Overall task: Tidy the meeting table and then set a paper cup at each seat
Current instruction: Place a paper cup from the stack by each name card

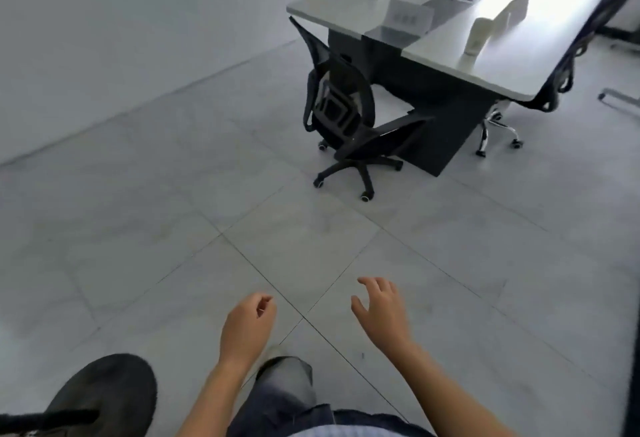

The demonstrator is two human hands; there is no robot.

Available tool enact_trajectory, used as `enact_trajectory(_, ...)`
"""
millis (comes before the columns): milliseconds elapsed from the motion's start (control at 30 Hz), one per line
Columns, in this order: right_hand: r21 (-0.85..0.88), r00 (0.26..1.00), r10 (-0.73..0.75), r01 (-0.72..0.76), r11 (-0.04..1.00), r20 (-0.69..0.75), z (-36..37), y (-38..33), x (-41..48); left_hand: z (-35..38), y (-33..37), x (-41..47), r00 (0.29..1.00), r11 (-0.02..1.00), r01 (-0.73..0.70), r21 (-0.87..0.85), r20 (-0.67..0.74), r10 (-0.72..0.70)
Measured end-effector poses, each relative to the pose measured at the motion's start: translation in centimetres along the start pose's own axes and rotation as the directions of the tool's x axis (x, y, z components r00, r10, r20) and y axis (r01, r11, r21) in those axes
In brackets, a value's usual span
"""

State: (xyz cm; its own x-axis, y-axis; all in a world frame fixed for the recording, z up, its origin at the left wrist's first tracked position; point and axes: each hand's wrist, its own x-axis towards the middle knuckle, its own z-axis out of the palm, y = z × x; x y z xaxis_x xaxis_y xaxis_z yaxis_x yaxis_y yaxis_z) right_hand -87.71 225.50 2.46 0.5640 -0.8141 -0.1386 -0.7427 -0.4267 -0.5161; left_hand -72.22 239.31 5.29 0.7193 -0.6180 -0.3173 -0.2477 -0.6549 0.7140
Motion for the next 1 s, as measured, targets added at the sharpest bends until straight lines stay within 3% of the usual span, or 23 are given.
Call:
enact_trajectory(200, 0.024, 0.992, 0.106, -0.104, 0.994, -0.070, -1.7, 1.9, 7.1, 1.3, 4.0, 8.6, 0.996, 0.996, -0.088, 0.005, 0.006, 0.088)
enact_trajectory(433, 0.077, 0.958, 0.206, -0.194, 0.978, -0.201, -7.3, 3.0, 19.7, 2.3, 10.9, 22.9, 0.996, 0.995, -0.070, -0.070, -0.053, 0.066)
enact_trajectory(633, 0.173, 0.865, 0.422, -0.387, 0.906, -0.273, -10.8, 6.3, 24.2, 6.9, 18.8, 31.0, 0.971, 0.978, -0.207, -0.016, 0.119, 0.207)
enact_trajectory(867, 0.257, 0.797, 0.567, -0.514, 0.818, -0.210, -11.8, 11.5, 27.2, 14.8, 24.2, 33.9, 0.908, 0.960, -0.279, 0.039, 0.336, 0.250)
enact_trajectory(1000, 0.306, 0.785, 0.569, -0.495, 0.813, -0.243, -15.2, 15.5, 32.8, 17.9, 27.9, 37.2, 0.909, 0.947, -0.309, 0.087, 0.320, 0.267)
